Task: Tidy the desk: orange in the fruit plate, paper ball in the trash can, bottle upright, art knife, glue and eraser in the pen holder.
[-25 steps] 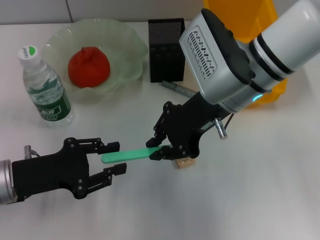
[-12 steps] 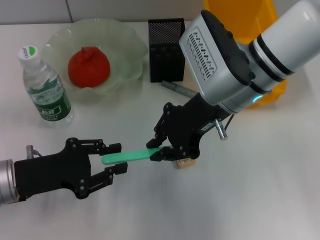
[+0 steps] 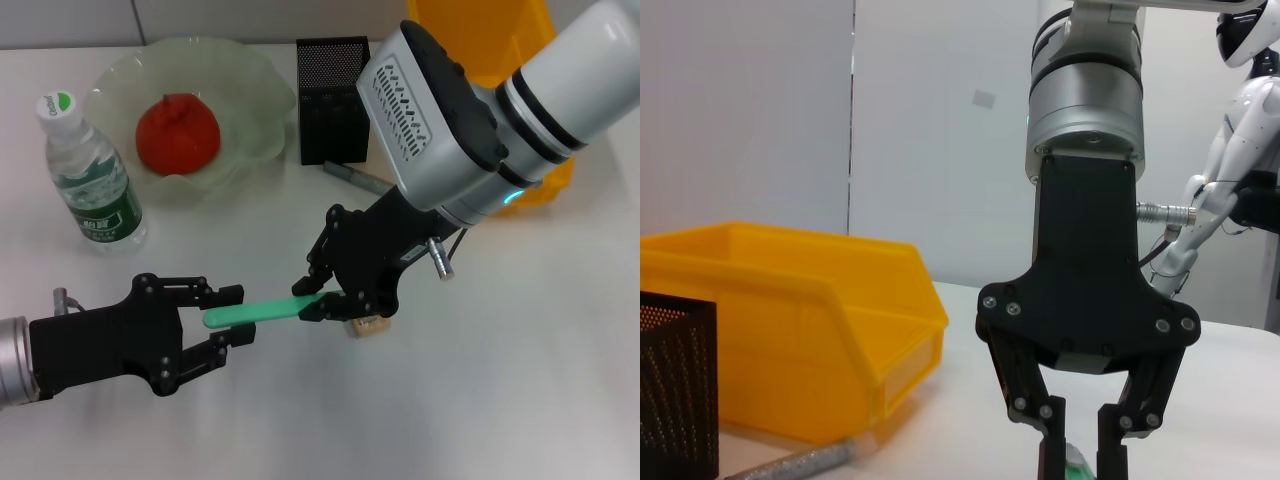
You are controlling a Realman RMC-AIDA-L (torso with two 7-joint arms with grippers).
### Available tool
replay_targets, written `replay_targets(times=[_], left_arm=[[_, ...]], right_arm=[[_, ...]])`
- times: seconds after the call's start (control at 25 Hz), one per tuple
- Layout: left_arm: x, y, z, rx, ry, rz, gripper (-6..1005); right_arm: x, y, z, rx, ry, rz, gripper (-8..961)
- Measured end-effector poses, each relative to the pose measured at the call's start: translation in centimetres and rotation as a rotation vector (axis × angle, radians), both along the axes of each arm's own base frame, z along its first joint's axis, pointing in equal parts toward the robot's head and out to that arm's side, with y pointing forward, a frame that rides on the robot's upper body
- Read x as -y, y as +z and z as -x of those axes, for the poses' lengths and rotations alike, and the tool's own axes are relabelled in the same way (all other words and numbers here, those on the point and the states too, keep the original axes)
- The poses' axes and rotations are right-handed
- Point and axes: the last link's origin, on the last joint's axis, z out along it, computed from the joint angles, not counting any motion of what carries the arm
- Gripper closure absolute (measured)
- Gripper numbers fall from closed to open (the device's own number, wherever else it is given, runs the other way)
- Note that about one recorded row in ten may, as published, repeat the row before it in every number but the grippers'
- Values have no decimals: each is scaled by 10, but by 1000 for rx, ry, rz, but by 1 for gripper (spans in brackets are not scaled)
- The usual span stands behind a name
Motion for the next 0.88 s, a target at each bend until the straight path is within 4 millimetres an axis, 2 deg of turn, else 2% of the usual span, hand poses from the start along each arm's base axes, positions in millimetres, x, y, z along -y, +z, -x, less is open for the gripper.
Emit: replay_targets(times=[0.88], left_arm=[[-4,-1,-1,-16,-15,-2,723]], right_arm=[[-1,0,1,1,2,-3,770]])
